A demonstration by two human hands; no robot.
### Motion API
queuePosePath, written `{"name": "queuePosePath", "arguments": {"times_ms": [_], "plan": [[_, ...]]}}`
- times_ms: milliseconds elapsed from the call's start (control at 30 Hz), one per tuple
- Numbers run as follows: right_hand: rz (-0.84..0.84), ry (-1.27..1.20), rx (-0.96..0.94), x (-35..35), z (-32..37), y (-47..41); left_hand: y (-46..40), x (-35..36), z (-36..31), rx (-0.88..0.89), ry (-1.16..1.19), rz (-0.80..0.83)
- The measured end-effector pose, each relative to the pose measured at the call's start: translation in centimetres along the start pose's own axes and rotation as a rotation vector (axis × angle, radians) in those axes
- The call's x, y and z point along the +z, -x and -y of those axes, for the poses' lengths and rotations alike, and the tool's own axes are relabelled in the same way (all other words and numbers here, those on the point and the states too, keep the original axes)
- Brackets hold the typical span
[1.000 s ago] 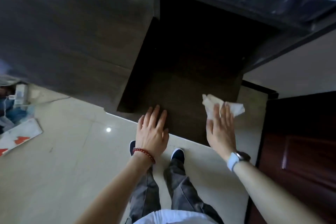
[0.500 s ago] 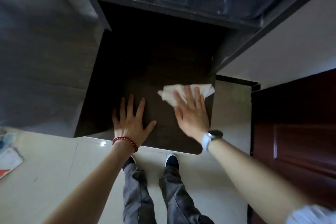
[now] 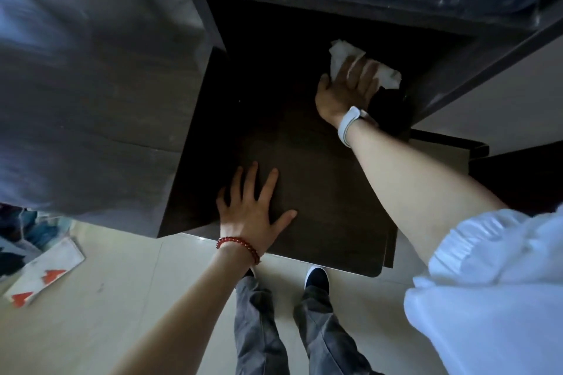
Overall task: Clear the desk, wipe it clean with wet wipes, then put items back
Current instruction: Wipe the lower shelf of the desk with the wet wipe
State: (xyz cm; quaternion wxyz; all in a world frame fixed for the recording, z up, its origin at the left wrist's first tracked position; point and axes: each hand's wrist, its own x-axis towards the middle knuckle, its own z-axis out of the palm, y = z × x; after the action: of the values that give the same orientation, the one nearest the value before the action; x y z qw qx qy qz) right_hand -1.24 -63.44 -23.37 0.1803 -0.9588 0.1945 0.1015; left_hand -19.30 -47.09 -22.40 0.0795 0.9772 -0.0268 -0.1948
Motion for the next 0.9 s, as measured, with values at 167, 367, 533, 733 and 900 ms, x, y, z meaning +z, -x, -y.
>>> {"name": "queuePosePath", "arguments": {"times_ms": [167,367,533,733,900], "plan": [[-0.033,0.096,-0.216,2.1,3.3,-0.7,-0.2,0.5,0.6,0.023,0.006,-0.057],[0.196,0.226,-0.612,3.1,6.7,1.0,-0.2,1.1,0.5,0.019,0.026,-0.146],[0.137,0.206,-0.58,1.4,0.0,1.8,-0.1,1.1,0.7,0.008,0.057,-0.106],[0.127,0.192,-0.429,0.4,-8.6,10.5,0.0,0.7,0.4,-0.01,0.072,-0.079],[0.242,0.233,-0.604,0.4,-15.0,23.3,0.2,0.7,0.1,-0.027,0.053,-0.061]]}}
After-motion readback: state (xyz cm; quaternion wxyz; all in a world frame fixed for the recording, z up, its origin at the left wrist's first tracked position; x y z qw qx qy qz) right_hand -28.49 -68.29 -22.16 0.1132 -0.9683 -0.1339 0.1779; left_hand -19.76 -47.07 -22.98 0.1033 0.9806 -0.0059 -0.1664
